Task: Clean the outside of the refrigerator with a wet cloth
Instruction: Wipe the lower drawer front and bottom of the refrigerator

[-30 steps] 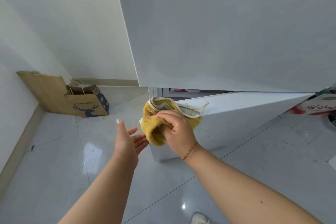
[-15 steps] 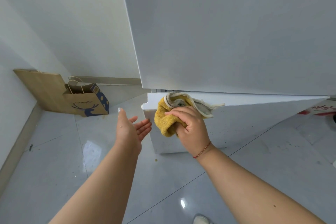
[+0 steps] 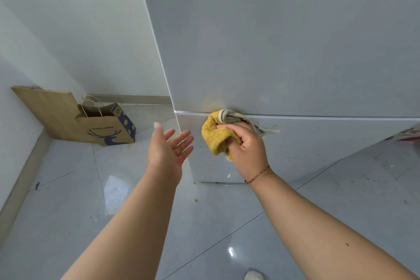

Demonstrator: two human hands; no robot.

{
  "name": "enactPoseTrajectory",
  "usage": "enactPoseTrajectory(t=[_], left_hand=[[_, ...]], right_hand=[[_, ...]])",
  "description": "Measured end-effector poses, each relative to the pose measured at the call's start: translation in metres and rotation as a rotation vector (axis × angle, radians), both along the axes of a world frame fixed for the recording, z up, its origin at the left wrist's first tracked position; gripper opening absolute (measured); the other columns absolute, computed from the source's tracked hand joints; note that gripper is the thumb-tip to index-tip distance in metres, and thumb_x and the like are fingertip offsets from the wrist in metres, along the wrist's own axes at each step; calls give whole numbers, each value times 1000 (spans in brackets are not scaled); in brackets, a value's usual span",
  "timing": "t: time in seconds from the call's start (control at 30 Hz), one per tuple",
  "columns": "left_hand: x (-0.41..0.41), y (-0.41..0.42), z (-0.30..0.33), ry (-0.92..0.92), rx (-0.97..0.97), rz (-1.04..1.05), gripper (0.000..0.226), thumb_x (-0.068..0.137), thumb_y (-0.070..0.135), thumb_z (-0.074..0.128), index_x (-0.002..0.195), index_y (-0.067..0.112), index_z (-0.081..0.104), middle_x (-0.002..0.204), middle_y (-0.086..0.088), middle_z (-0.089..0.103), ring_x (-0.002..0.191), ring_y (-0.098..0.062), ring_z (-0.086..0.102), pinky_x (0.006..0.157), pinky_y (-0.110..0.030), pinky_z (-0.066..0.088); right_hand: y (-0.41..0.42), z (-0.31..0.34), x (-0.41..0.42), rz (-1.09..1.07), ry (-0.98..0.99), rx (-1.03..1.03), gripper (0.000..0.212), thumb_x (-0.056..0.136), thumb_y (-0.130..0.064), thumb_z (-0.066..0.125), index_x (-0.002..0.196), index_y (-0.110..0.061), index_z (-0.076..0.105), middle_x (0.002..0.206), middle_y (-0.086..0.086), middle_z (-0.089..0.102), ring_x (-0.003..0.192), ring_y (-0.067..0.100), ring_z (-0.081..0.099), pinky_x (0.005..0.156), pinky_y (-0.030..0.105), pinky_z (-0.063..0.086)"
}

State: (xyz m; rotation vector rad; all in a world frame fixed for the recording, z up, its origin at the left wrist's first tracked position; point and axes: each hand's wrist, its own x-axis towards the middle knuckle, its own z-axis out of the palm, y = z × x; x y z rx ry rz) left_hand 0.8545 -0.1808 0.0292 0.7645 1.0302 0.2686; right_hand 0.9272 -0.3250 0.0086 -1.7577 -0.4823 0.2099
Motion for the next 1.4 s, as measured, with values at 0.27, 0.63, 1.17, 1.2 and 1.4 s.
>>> enactPoseTrajectory(t=[0.27, 0.63, 1.17, 1.2, 1.4], left_hand=[[-14, -19, -34, -13, 222, -397, 34, 92, 26, 55, 114, 1, 63, 107, -11, 67, 103, -23, 62, 92, -36, 47], [-15, -19, -104, -158, 188, -708, 28, 75, 39, 57, 84, 19, 75, 86, -3, 67, 92, -23, 57, 107, -48, 36], [3, -23, -219, -512, 159, -528, 33, 84, 24, 63, 109, 3, 69, 108, -19, 70, 93, -30, 71, 85, -43, 58], [3, -26, -221, -511, 160, -500, 38, 85, 29, 58, 111, 3, 68, 110, -19, 70, 95, -30, 71, 84, -42, 58], [7, -39, -229, -509, 324, -345, 51, 89, 25, 58, 129, -6, 49, 120, -26, 65, 108, -39, 65, 89, -51, 56]], right_hand=[[-12, -14, -2, 135, 836, 490, 32, 81, 4, 52, 81, -17, 76, 82, 10, 71, 73, 23, 66, 63, 33, 51], [-34, -55, 15, 509, 798, 467, 32, 77, -11, 43, 83, -8, 74, 82, 13, 69, 75, 23, 67, 65, 30, 55], [-56, -164, 37, 141, -143, -69, 28, 96, -27, 52, 76, -17, 68, 83, -2, 61, 80, 10, 59, 65, 22, 43], [-56, -174, 38, 7, -321, -209, 31, 94, -29, 55, 67, -16, 63, 77, -1, 55, 75, 13, 55, 60, 26, 38], [-57, -211, 26, 52, 115, 230, 29, 98, -31, 46, 93, -21, 73, 77, -9, 72, 71, 8, 65, 62, 25, 47]])
